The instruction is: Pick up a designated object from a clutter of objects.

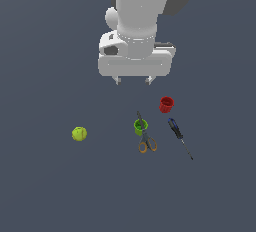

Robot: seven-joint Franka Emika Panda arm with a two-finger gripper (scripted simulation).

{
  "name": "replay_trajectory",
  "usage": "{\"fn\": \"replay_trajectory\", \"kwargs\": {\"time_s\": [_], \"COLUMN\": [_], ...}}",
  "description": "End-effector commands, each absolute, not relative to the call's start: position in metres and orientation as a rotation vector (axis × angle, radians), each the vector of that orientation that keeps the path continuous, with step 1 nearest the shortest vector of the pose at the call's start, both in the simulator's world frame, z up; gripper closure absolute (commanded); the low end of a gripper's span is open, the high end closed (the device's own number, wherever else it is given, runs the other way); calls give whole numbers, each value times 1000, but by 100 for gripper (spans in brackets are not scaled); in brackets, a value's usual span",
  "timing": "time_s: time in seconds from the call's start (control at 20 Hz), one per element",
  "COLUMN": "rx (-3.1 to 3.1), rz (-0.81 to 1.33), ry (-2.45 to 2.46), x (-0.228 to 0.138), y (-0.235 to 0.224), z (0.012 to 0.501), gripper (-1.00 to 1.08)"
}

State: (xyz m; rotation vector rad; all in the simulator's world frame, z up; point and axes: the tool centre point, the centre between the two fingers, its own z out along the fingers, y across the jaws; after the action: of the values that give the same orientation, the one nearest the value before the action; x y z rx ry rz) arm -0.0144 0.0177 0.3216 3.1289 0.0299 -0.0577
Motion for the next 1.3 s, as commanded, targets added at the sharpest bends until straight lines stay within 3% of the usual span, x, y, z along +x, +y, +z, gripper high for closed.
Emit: {"fn": "replay_trajectory", "kwargs": {"time_s": [0.0,0.5,1.25], "rx": [3129,3122,3112], "rz": [-58,-40,-37], "ry": [30,6,130], "x": [-14,-7,-9], "y": [18,-9,19], "z": [322,328,299], "gripper": [-92,-92,-92]}}
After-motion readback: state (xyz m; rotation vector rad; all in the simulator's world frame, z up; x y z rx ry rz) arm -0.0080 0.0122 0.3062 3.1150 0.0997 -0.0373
